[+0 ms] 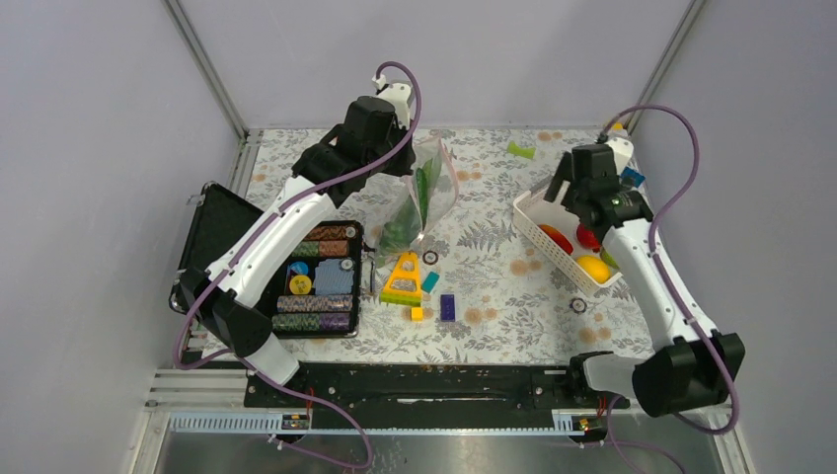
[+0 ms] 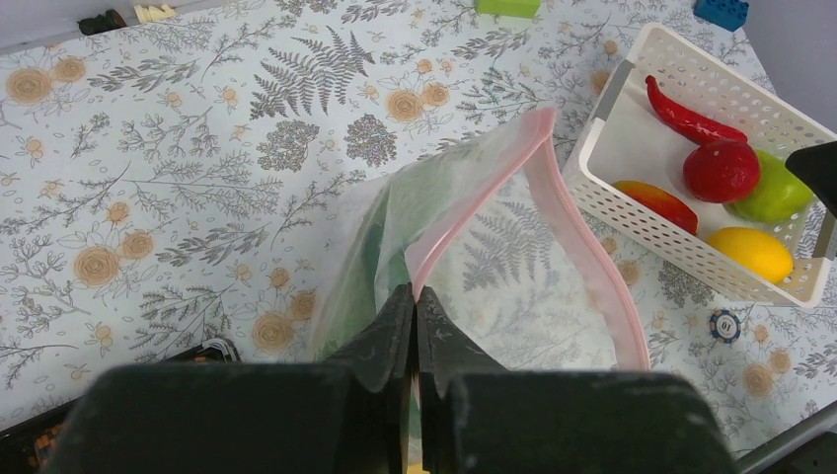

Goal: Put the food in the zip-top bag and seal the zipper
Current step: Pick up the fake fruit from the bin.

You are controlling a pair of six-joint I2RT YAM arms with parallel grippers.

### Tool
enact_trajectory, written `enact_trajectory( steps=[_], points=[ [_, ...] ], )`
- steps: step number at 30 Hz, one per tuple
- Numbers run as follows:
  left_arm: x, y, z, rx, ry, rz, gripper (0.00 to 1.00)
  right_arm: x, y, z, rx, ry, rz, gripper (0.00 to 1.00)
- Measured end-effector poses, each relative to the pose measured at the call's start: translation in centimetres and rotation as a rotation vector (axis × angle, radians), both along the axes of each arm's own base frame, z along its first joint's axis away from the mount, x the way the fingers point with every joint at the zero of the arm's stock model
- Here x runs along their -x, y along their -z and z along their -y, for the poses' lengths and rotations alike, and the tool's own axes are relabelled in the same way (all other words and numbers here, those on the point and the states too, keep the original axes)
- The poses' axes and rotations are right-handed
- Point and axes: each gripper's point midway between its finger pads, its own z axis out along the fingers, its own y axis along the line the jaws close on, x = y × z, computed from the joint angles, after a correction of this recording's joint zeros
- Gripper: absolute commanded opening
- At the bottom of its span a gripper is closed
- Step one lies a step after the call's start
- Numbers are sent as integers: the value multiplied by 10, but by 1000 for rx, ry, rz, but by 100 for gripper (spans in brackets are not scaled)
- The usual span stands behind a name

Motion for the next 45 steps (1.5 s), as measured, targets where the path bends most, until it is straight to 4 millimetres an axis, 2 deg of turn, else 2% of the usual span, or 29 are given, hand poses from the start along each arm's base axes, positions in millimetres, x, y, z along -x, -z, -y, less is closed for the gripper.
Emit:
enact_trajectory(
  steps=[2,5,9,12,16,20,28,32,40,45],
  points=[
    [0,-1,0,1,-1,1,0,4,23,32,14,91,-92,100],
    [0,-1,0,1,0,1,0,3,57,62,32,177,-209,100],
    [0,0,0,0,0,1,0,1,107,88,52,241,-377,100],
    [0,0,0,0,0,1,0,4,139,99,57,270,-487,100],
    [0,0,0,0,-1,1,0,8,164,110,54,293,-572,100],
    [0,0,0,0,0,1,0,8,173,115,31,299,-592,100],
    [0,0,0,0,0,1,0,-4,176,115,-4,272,-557,95],
    [0,0,0,1,1,1,0,-8,183,114,-18,261,-559,88],
    [1,0,1,3,6,-1,0,-11,188,115,-22,257,-542,61],
    [1,0,1,5,11,-2,0,-7,182,114,-21,253,-515,56]
  ],
)
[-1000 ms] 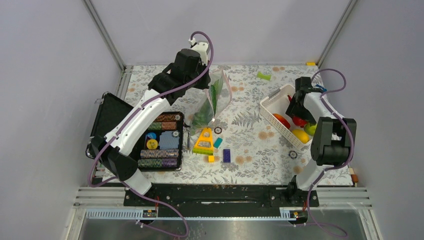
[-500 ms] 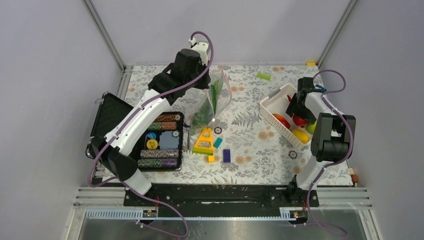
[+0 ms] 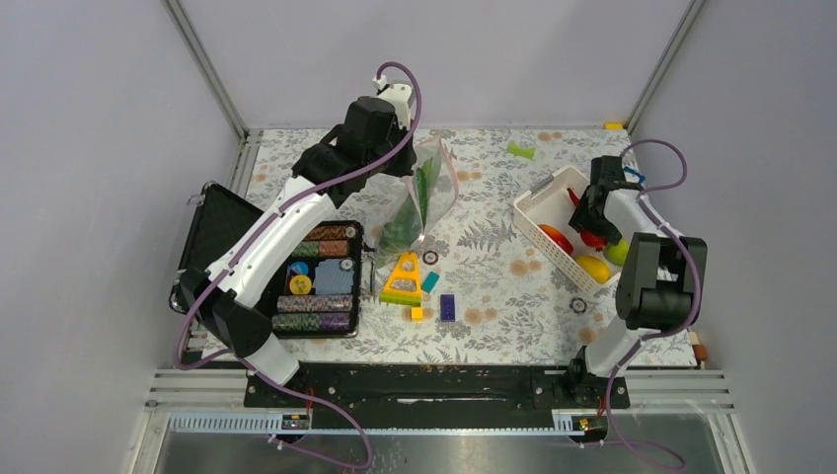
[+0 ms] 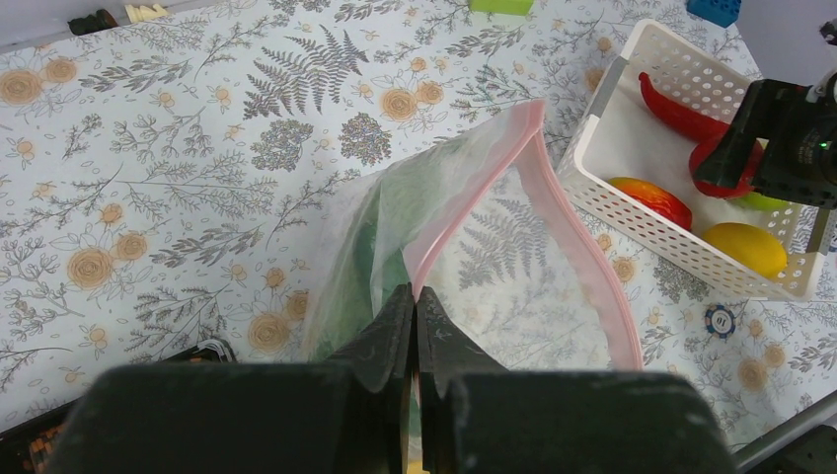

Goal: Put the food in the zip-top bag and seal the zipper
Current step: Pick up the fake fruit from the bin.

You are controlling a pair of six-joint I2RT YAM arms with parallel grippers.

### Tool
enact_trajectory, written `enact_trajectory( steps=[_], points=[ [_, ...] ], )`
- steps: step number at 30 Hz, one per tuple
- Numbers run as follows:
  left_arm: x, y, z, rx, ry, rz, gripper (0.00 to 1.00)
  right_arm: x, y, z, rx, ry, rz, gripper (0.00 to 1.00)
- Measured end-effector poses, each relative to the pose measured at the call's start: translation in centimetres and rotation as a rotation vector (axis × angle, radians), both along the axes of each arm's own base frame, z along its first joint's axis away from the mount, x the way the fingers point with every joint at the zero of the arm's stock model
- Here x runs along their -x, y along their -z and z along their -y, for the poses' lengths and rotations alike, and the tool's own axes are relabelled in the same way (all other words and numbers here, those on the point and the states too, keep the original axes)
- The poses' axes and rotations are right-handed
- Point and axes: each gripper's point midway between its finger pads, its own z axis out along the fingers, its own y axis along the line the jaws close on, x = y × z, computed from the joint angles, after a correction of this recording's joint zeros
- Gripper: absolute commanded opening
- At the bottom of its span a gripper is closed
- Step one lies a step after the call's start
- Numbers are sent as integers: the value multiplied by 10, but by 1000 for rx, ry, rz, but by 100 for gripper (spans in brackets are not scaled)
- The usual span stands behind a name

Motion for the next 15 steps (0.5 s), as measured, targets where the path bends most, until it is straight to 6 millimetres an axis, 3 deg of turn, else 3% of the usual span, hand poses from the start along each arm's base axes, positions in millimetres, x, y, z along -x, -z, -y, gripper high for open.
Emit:
enact_trajectory(
  steps=[5,9,12,15],
  points=[
    [0,0,1,1,3,-1,0,2,-34,-4,-8,-14,100,53],
    [1,0,1,3,5,0,0,4,-87,-16,-46,-50,272,51],
    [0,-1,1,4,6,1,0,8,-132,-39,-123,-132,441,50],
    [0,0,1,5,7,1,0,14,-174,-77,-241,-285,613,49]
  ],
)
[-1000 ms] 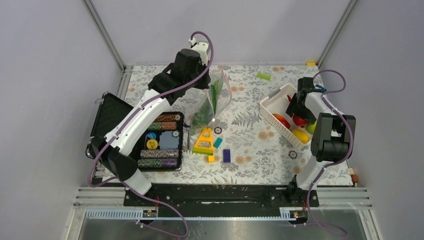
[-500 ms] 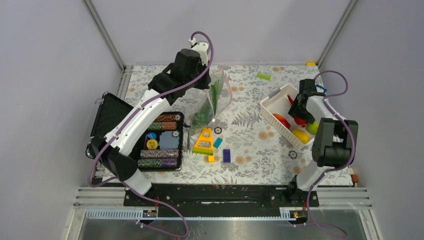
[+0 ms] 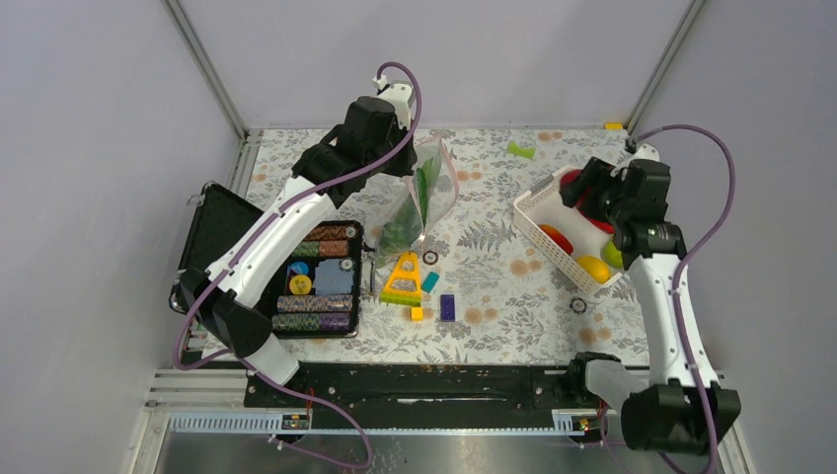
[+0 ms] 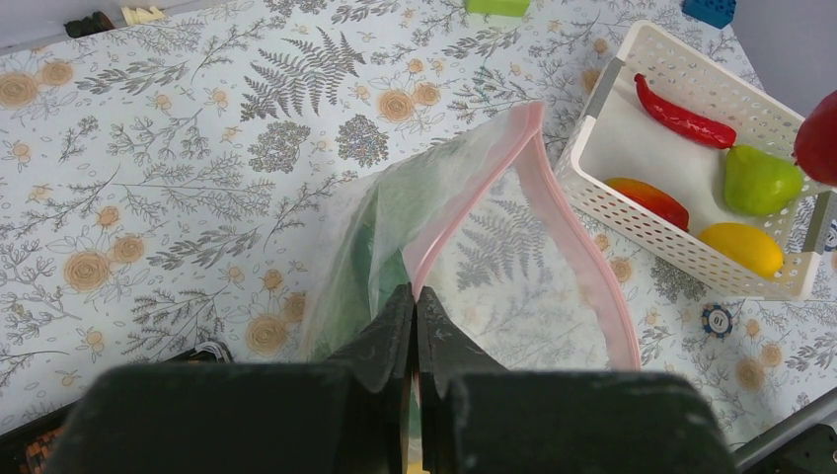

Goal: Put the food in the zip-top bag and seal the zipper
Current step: Pick up the fake fruit from the bin, then place the fake fruit in the zipper food storage bag.

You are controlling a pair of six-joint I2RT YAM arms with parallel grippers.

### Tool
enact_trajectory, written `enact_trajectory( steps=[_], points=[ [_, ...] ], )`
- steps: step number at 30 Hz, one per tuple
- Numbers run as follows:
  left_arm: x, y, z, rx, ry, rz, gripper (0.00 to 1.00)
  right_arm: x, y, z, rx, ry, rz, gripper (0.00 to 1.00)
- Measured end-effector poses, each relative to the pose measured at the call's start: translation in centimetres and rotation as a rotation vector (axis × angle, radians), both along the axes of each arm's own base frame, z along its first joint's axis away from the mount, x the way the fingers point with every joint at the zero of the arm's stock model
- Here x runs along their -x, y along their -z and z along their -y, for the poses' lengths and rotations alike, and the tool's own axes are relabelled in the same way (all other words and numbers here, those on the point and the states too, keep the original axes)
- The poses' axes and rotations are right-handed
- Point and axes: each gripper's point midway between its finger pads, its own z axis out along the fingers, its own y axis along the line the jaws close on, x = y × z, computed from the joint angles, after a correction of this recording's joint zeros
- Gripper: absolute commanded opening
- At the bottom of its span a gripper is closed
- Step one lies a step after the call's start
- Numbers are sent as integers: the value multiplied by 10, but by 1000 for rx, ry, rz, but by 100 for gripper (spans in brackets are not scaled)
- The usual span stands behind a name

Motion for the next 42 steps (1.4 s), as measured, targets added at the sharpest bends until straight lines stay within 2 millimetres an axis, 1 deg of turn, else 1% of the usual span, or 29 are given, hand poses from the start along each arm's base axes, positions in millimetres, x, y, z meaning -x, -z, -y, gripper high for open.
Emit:
enact_trajectory(
  steps=[2,3,4,5,6,7,9,11,13,15,17,19,22,26,30,33,36,40,41,42],
  points=[
    [0,0,0,1,1,0,0,6,-26,-38,-53,-155,104,49],
    [0,0,0,1,2,0,0,10,-35,-57,-69,-228,140,49],
    [0,0,0,2,3,0,0,16,-48,-82,-88,-328,186,49],
    [0,0,0,2,3,0,0,24,-60,-110,-109,-438,231,49],
    [0,0,1,2,3,0,0,31,-69,-130,-127,-521,261,48],
    [0,0,1,2,4,-1,0,42,-79,-155,-152,-627,298,48],
    [1,0,1,3,5,-1,0,63,-96,-195,-197,-799,353,48],
    [1,0,1,3,6,-1,0,78,-107,-224,-228,-922,387,48],
    [1,0,1,4,7,-1,0,88,-114,-248,-250,-1010,404,48],
    [1,0,1,4,8,-2,0,90,-119,-268,-263,-1069,416,48],
    [1,0,1,5,10,-2,0,87,-119,-284,-267,-1098,410,47],
    [2,-1,1,7,12,-1,0,77,-117,-295,-259,-1095,395,48],
    [4,-2,0,10,12,2,0,60,-111,-304,-236,-1062,377,48],
    [6,-5,-1,15,13,10,0,42,-93,-300,-188,-972,320,51],
    [8,-7,-2,19,13,16,0,34,-77,-294,-148,-915,254,56],
    [8,-8,-3,22,14,19,0,28,-71,-296,-115,-887,208,59],
    [9,-9,-2,25,19,18,0,23,-66,-299,-68,-857,159,64],
    [9,-9,-1,26,23,18,0,17,-63,-300,-13,-818,112,74],
    [9,-9,-1,27,23,17,0,16,-63,-299,3,-805,99,76],
    [9,-9,-1,27,24,17,0,16,-62,-298,12,-796,89,81]
  ],
)
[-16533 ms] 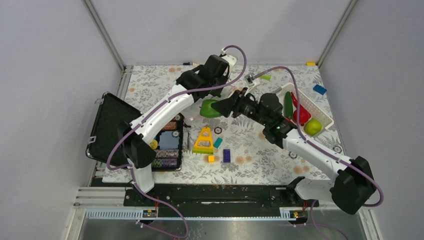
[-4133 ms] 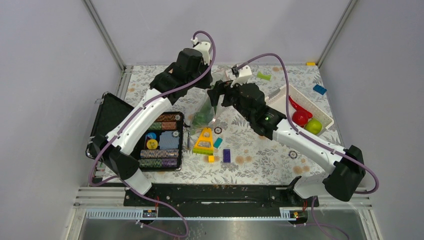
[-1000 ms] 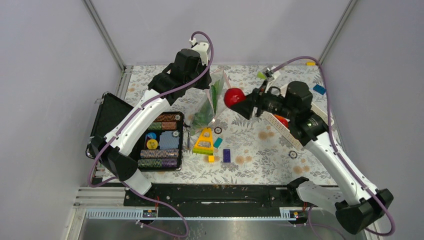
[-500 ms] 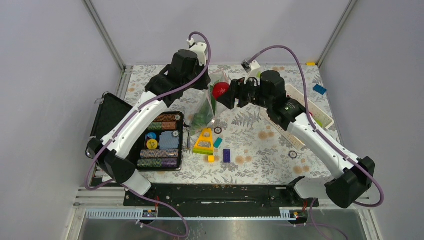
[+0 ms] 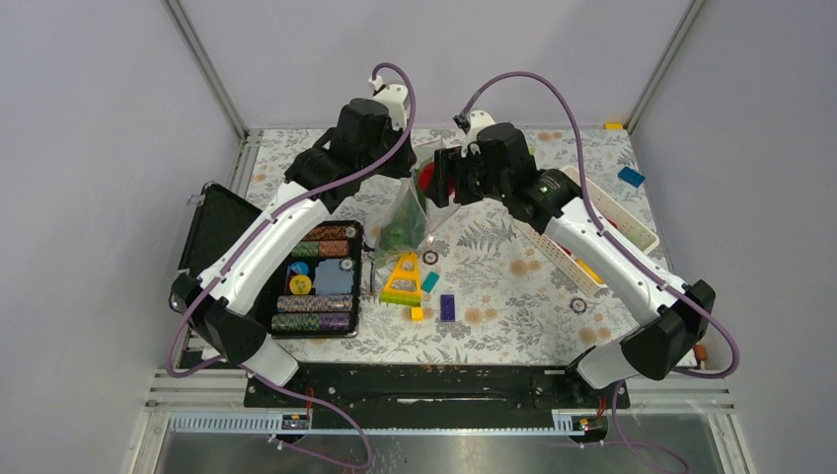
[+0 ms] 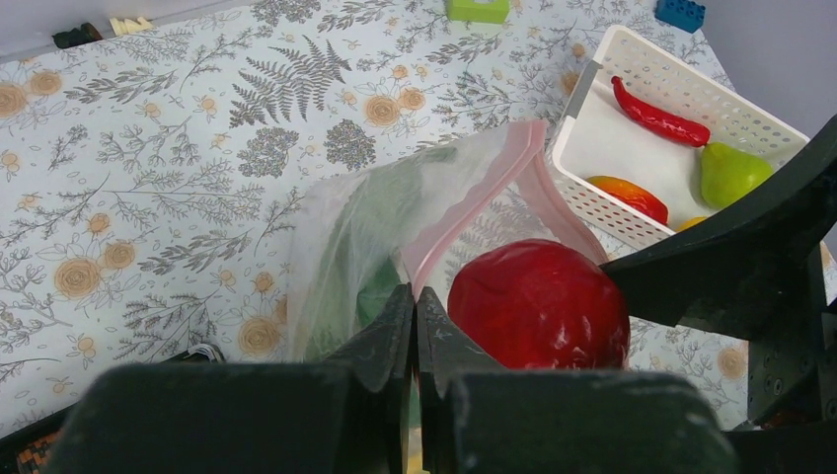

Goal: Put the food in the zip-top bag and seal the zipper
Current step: Place the fake fruit in the zipper food storage bag, then pick up the fake fruit from the bin.

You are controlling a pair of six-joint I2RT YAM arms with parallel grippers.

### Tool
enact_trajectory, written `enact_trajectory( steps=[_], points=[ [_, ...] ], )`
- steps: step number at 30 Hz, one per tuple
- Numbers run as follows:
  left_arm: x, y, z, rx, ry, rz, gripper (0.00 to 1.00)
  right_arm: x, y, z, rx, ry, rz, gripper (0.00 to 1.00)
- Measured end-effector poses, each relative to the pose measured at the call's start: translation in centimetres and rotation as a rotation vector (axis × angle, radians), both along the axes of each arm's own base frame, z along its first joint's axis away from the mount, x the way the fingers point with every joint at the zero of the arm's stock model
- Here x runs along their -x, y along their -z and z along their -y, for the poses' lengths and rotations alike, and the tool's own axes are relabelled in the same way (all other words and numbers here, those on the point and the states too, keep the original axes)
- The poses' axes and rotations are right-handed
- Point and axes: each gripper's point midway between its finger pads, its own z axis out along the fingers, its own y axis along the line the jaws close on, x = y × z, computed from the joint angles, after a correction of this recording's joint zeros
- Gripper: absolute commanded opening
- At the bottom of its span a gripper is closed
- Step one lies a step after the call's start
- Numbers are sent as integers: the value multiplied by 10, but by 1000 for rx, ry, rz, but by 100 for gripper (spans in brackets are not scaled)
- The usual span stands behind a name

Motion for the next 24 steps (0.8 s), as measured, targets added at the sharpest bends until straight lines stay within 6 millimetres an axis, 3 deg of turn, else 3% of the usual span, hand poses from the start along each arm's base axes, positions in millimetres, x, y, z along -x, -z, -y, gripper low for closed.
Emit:
enact_trajectory(
  steps=[2,11,17,21,24],
  points=[
    [0,0,0,1,2,0,0,-1,0,2,21,22,-9,98],
    [0,-1,1,4,2,3,0,2,5,10,57,48,-41,100],
    [0,-1,1,4,2,3,0,10,-6,18,46,55,-12,100],
    [-1,-1,0,3,0,3,0,20,-13,50,53,143,38,100],
    [-1,-1,0,4,0,3,0,23,-14,93,37,278,45,100]
  ],
)
